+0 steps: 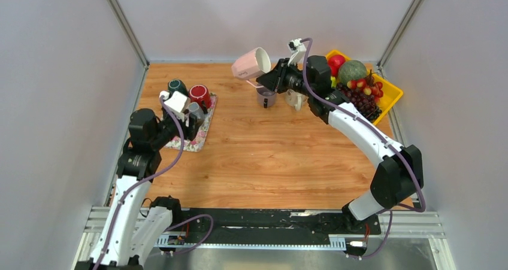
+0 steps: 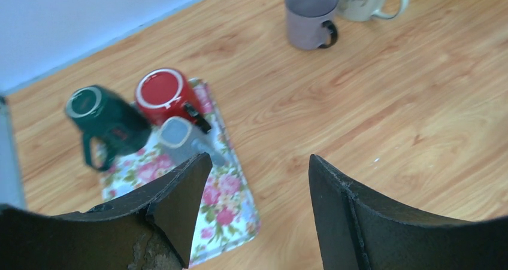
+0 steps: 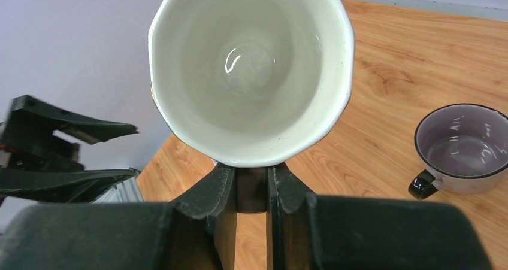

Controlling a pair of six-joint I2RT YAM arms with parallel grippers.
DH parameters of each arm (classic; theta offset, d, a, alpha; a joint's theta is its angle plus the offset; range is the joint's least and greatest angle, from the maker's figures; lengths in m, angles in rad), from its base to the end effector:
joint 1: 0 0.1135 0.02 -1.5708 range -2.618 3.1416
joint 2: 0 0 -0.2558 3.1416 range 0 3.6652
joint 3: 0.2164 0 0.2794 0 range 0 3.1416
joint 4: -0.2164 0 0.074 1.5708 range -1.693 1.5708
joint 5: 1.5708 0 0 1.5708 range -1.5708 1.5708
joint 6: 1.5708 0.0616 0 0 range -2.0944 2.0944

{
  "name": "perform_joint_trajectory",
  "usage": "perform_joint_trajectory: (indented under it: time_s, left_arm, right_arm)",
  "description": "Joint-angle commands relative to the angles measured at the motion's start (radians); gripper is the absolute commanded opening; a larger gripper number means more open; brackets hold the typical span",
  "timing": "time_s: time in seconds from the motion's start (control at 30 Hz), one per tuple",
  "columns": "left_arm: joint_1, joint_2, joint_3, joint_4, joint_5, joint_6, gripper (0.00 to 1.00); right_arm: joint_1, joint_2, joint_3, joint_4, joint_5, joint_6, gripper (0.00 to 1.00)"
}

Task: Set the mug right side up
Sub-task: Place the cup at the center of the board.

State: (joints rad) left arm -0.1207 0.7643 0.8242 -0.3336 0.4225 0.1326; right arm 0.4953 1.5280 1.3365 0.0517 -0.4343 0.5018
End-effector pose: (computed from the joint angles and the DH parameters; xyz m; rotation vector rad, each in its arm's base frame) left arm 0.2248 -0.0527 0.3316 0.5213 1.7610 -0.3806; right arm 0.3546 0.2210 0.3579 -0.3382 1.7954 1.0934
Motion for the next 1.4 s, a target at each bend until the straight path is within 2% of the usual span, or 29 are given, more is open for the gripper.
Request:
perform_joint_trajectory:
  time_s: [0.0,0.2,0.37,0.67,1.03,1.2,1.37]
  left_arm:
    - [0.047,-0.11,0.032,-0.191,-0.106,0.109,0.72]
    - [0.152,-0.183,0.017,-0.211,-0.11,0.083,0.72]
    - [0.212,-0.172,0.032,-0.204,-0.101,0.049,0.72]
    - [0.321,-0.169,-0.006,-0.162,-0.092,0.016,0.73]
    - [0.433,-0.238,-0.062,-0.113,-0.045,-0.021,0.74]
    - [0.438,-0.242,-0.074,-0.113,-0.027,-0.026,0.74]
    - [0.442,-0.269,-0.088,-0.098,-0.046,-0.029,0.74]
  right_arm:
    - [0.023,-0.01,0.076,0.092,0.062,-0.062,0.0]
    - [0.084,0.001,0.084,0.075,0.166,-0.166,0.0]
    - [0.149,0.025,0.139,0.0,0.295,-0.255,0.0]
    - [0.201,0.123,0.237,-0.086,0.495,-0.299,0.0]
    - [0.266,0.245,0.345,-0.137,0.649,-0.268,0.0]
    - [0.31,0.308,0.383,-0.166,0.855,-0.266,0.0]
    - [0.324,0.405,0.482,-0.274,0.949,-0.216,0.0]
